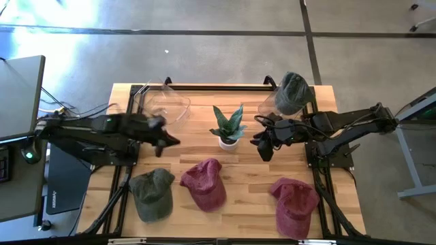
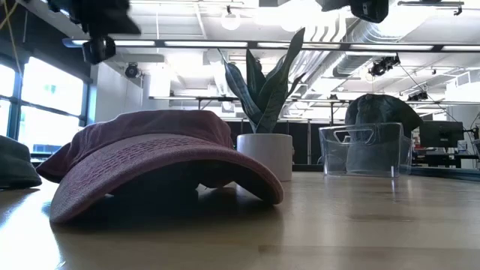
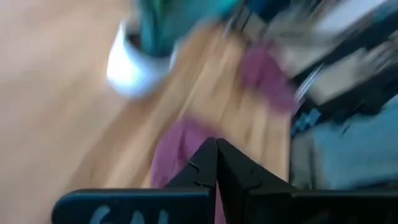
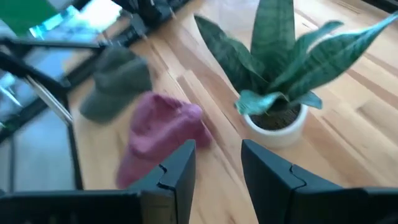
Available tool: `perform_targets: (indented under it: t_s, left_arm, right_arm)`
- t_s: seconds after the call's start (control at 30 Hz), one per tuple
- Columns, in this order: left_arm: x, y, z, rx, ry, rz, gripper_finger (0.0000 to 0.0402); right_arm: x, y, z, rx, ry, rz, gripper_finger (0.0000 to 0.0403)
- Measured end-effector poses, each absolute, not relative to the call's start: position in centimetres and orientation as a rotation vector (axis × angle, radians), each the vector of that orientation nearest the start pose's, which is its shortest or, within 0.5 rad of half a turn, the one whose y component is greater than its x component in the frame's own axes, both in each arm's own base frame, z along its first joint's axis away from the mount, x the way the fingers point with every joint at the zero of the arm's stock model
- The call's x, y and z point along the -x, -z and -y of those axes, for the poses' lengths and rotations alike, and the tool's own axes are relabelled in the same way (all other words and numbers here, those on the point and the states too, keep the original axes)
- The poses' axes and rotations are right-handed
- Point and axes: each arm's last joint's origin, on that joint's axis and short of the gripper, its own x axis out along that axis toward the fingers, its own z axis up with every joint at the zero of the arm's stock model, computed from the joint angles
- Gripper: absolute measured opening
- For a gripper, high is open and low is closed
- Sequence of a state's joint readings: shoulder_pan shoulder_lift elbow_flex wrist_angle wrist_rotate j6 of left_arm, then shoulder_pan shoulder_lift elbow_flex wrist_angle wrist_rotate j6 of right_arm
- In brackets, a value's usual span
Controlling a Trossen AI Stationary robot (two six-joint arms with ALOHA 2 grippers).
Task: Pick & Place hat
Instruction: Put the left red cap into the left transparent bin
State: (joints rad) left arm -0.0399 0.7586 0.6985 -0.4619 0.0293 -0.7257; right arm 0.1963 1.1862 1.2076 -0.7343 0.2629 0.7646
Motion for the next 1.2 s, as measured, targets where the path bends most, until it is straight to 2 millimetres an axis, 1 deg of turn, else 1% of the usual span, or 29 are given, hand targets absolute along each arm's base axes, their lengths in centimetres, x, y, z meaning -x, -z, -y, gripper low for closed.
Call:
perform_targets:
  t_s: [0.1,0.17,0.27,0.3,0.37,0.47,0.53,0.6,0.67,0.77,0.93,1.0,1.1,1.2]
  left_arm:
    - [-18.6,-26.8,1.1,0.776,-0.126,-0.747,0.0006]
    - [-20.3,-26.0,1.5,0.815,-0.055,-0.845,0.0022]
    - [-22.1,-24.3,2.0,0.902,0.021,-0.981,0.0067]
    - [-22.6,-23.8,2.1,0.944,0.017,-1.019,0.0086]
    - [-23.3,-22.5,2.1,1.035,-0.051,-1.089,0.0129]
    - [-24.2,-20.9,2.1,1.117,-0.180,-1.142,0.0194]
    - [-24.8,-20.2,2.0,1.150,-0.240,-1.138,0.0231]
    - [-25.4,-19.6,2.0,1.164,-0.286,-1.118,0.0256]
    - [-26.2,-19.1,1.9,1.177,-0.295,-1.090,0.0267]
    - [-27.1,-18.0,2.0,1.177,-0.299,-1.089,0.0263]
    - [-29.0,-15.5,2.4,1.236,-0.175,-1.137,0.0224]
    - [-29.5,-14.7,2.6,1.262,-0.119,-1.170,0.0203]
    - [-29.7,-12.9,2.7,1.288,-0.109,-1.261,0.0167]
    - [-29.9,-12.3,3.1,1.269,-0.032,-1.285,0.0114]
  right_arm:
    - [-23.1,-34.7,-3.8,-0.513,0.321,-0.685,0.0124]
    - [-22.8,-34.4,-3.8,-0.479,0.318,-0.726,0.0124]
    - [-22.5,-34.1,-3.8,-0.428,0.301,-0.784,0.0124]
    - [-22.4,-34.0,-3.8,-0.404,0.294,-0.799,0.0124]
    - [-22.2,-33.9,-3.8,-0.357,0.282,-0.826,0.0124]
    - [-22.0,-33.8,-3.7,-0.294,0.261,-0.856,0.0124]
    - [-21.9,-33.6,-3.7,-0.263,0.255,-0.878,0.0124]
    - [-21.8,-33.6,-3.7,-0.235,0.249,-0.888,0.0124]
    - [-21.8,-33.6,-3.6,-0.220,0.260,-0.886,0.0124]
    - [-21.8,-33.6,-3.6,-0.220,0.276,-0.880,0.0124]
    - [-21.4,-33.7,-3.7,-0.248,0.234,-0.902,0.0124]
    - [-21.2,-33.8,-3.6,-0.267,0.238,-0.902,0.0124]
    - [-20.9,-34.0,-3.7,-0.269,0.233,-0.891,0.0124]
    - [-20.7,-34.2,-3.8,-0.257,0.241,-0.876,0.0124]
